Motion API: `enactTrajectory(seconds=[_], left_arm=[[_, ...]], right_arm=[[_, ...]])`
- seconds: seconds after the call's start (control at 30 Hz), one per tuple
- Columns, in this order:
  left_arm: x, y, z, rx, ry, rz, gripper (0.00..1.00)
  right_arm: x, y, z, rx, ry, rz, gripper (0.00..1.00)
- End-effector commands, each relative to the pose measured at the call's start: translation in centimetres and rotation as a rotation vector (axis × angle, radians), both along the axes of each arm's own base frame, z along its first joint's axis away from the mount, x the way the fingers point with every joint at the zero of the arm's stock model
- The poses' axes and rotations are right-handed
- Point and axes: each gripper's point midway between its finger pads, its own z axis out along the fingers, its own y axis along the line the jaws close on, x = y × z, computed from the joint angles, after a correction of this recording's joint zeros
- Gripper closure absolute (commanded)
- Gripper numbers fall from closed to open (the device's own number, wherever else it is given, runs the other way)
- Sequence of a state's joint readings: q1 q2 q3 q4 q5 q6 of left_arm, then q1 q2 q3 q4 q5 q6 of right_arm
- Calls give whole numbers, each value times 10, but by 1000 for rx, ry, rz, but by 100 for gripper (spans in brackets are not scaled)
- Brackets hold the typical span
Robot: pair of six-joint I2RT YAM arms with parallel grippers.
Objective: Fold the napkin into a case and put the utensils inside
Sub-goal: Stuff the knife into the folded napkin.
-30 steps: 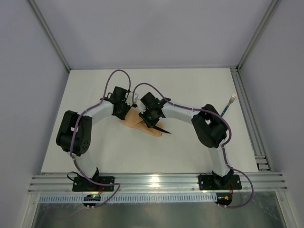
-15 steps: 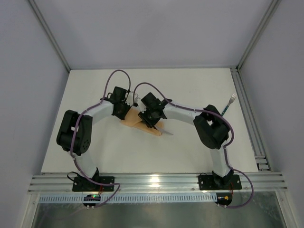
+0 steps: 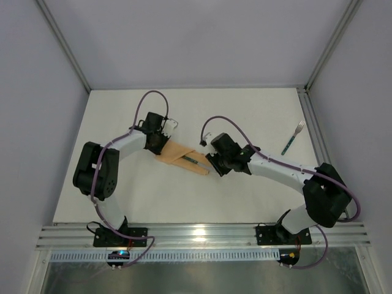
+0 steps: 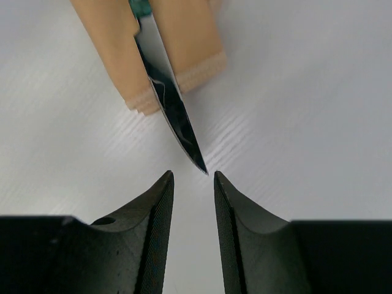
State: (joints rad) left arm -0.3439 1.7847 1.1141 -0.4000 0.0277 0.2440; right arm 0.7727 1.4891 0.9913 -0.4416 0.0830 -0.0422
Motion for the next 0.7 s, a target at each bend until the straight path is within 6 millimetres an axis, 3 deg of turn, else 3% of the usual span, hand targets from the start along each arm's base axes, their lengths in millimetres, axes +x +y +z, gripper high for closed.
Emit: enactTrajectory(seconds=[0.0, 0.13, 0.5, 0.67], left_arm=[[0, -3, 1, -21, -11, -19, 81], [0, -3, 3, -23, -15, -22, 81], [0, -4, 5, -22, -21, -28, 81], [0, -4, 9, -30, -27, -27, 81]], right_arm=[[-16, -18, -30, -19, 84, -38, 64], [-17, -26, -49, 2, 174, -60, 64], [-5, -10, -50, 41, 239, 9, 64], [-10, -6, -56, 50, 291, 14, 76]])
